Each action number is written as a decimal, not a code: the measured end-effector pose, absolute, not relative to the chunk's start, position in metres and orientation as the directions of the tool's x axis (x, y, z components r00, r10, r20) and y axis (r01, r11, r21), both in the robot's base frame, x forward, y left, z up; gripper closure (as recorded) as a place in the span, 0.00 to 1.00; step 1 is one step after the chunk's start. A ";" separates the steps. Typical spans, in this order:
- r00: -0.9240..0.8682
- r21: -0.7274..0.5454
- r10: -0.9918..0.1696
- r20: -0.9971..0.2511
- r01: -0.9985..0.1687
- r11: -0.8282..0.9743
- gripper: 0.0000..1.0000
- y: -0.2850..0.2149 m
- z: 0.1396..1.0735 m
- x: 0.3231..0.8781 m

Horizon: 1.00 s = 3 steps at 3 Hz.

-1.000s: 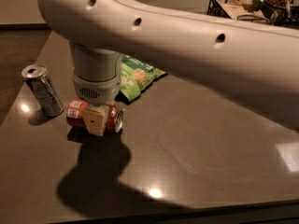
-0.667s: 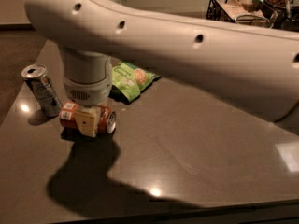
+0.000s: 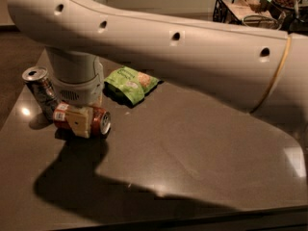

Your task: Move coke can near redbull can

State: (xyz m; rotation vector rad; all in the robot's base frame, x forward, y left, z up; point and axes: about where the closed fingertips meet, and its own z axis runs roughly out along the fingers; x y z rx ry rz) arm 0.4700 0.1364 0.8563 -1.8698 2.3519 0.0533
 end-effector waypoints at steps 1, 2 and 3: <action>-0.232 -0.053 -0.962 -0.145 -0.969 0.242 0.28 0.141 0.855 0.476; -0.230 -0.055 -0.962 -0.146 -0.969 0.240 0.05 0.141 0.855 0.475; -0.229 -0.056 -0.962 -0.148 -0.969 0.239 0.00 0.141 0.856 0.475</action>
Offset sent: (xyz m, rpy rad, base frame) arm 0.0047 0.0037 -0.0010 0.0146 0.0003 -0.0103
